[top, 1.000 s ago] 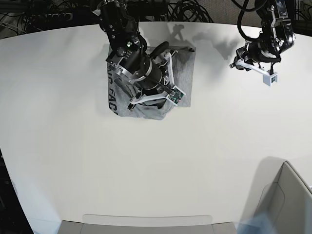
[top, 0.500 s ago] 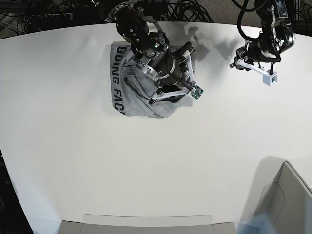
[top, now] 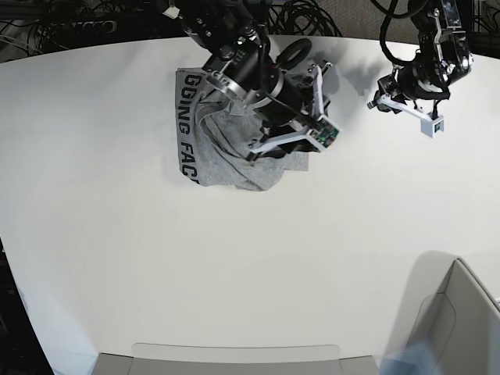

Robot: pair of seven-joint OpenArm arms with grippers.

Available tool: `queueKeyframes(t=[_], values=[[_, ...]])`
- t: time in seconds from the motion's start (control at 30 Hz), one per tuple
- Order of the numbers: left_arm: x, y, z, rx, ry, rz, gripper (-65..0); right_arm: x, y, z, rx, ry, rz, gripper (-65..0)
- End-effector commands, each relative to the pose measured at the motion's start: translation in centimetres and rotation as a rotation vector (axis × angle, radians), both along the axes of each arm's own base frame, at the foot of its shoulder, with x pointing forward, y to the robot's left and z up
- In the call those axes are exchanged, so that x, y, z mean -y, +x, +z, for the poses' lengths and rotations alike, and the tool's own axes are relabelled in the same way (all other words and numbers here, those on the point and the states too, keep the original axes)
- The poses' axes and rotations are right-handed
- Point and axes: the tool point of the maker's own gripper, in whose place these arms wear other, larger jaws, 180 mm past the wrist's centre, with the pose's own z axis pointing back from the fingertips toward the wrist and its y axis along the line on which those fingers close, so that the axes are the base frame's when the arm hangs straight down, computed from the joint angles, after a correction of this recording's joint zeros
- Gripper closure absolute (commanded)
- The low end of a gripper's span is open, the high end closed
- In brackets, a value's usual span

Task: Fold the T-shirt properly
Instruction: 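Release the left gripper and carry the shirt end over with the right gripper, then lay the held fabric onto the folded stack and open the right gripper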

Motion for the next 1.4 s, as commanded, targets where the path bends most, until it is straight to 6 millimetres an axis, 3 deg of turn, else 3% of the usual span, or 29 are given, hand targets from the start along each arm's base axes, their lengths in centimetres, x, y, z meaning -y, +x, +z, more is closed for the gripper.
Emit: queueKeyframes(t=[0.0,0.1,0.2,0.53,0.7,0.97,1.23,1.37], values=[[-0.2,0.5,0.6,0.023,0.008,-0.004,-9.9,1.5,-0.2,-0.8,-0.015,-0.025,-0.029,-14.6],[-0.1,0.5,0.6,0.023,0.007,-0.004,-9.9,3.5,-1.9,-3.3,-0.072,-0.086,-0.036,-11.0],[-0.1,0.4,0.6,0.023,0.004,-0.003,-9.9,4.0,-3.2,-4.4,-0.11,-0.107,-0.03,-9.9],[-0.1,0.5,0.6,0.025,0.004,-0.002,-9.9,5.9,-2.2,-3.9,0.049,-0.343,-0.111,-15.5],[-0.2,0.4,0.0,0.008,-0.004,0.009,-9.9,4.1,-3.9,-3.7,0.055,-0.349,-0.067,-15.8],[-0.3,0.3,-0.3,0.001,-0.007,0.012,-9.9,3.5,-6.2,-5.0,-0.069,-0.338,-0.048,-15.8],[-0.3,0.3,-0.3,0.001,-0.007,0.012,-9.9,-0.6,-9.9,-4.4,-0.128,-0.23,0.094,-15.8],[-0.3,0.3,-0.3,0.001,-0.006,0.012,-9.9,-1.7,-11.0,-4.2,-0.148,-0.196,0.134,-15.8]])
